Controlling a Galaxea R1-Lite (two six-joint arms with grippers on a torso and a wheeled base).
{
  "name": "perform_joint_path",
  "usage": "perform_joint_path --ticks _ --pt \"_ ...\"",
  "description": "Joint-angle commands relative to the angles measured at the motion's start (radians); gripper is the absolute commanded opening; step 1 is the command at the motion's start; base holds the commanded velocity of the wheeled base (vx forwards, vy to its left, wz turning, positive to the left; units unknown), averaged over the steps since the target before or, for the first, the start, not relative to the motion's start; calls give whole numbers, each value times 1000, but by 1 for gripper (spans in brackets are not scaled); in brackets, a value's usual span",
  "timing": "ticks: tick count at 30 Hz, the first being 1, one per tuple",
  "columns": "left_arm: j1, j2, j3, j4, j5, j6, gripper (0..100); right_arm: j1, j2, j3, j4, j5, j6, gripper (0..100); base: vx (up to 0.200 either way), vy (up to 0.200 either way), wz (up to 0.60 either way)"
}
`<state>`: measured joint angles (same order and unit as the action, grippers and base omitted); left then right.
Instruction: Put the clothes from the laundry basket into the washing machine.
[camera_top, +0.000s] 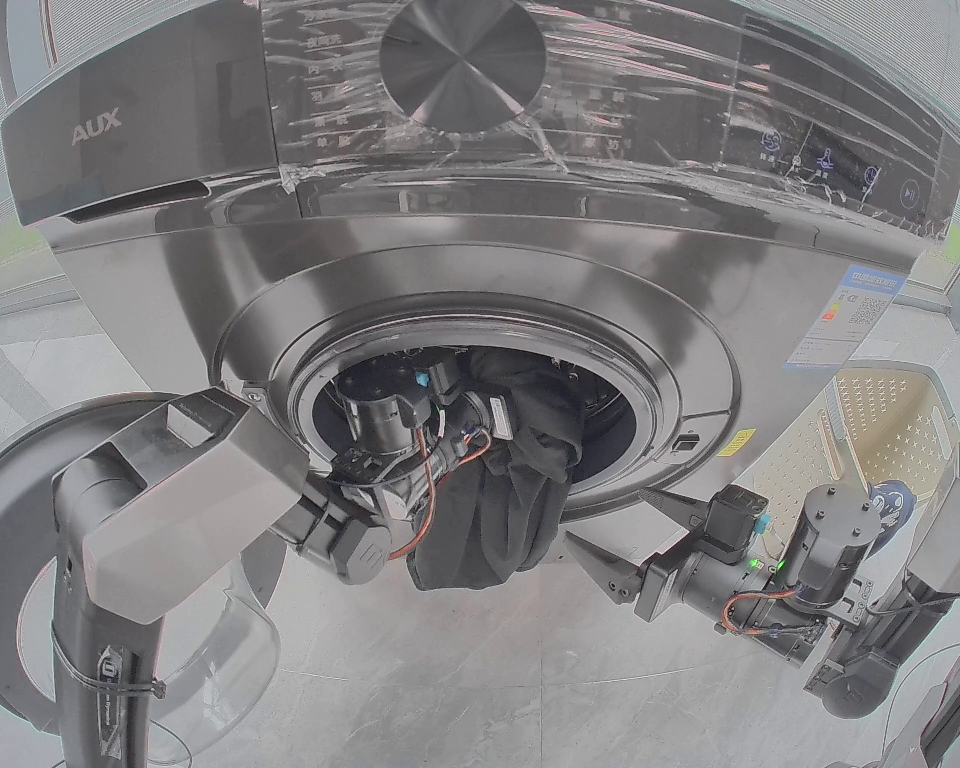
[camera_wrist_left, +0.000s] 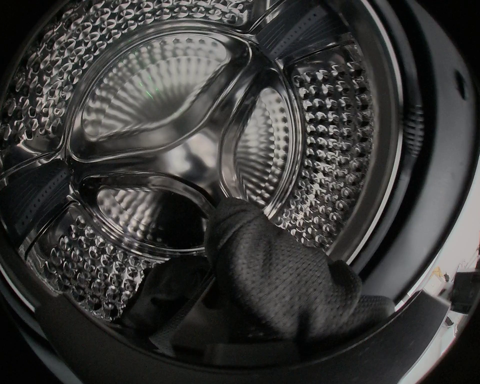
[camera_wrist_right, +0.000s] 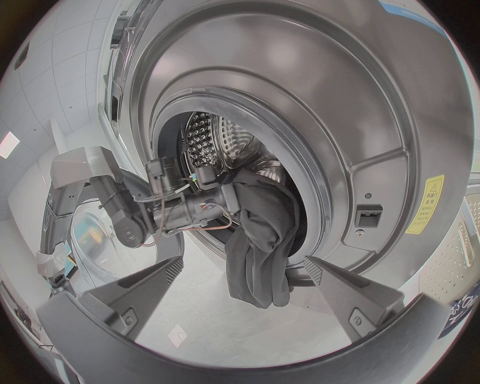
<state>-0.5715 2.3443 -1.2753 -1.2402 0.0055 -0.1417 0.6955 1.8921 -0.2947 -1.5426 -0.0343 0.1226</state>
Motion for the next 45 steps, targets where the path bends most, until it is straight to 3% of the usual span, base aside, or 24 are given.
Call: perform_joint_path --ticks 1,10,11,22,26,31,37,38,45 --pt "33 95 -193 79 31 -16 0 -4 2 3 -1 1 0 100 0 0 0" --pt "48 110 -277 130 42 -15 0 -10 -7 5 -1 1 2 100 0 0 0" --pt "48 109 -274 128 42 -15 100 -10 -7 5 -1 1 2 100 0 0 0" --pt "30 92 -214 134 44 -18 100 -11 -8 5 -1 1 0 100 0 0 0" --pt "4 49 -128 151 25 -15 100 -11 -11 0 -1 1 0 100 0 0 0" --pt "-31 46 -7 180 -33 -12 100 -5 -10 2 -1 -1 0 100 0 0 0" --pt "-27 72 -12 203 -47 -6 100 -2 -11 -3 -1 -1 0 100 0 0 0" --pt "-19 78 -19 219 -48 -2 0 -1 -13 -4 -1 -1 0 100 0 0 0" --pt "18 121 -159 239 -35 -7 0 1 -11 -6 -1 -1 0 100 0 0 0"
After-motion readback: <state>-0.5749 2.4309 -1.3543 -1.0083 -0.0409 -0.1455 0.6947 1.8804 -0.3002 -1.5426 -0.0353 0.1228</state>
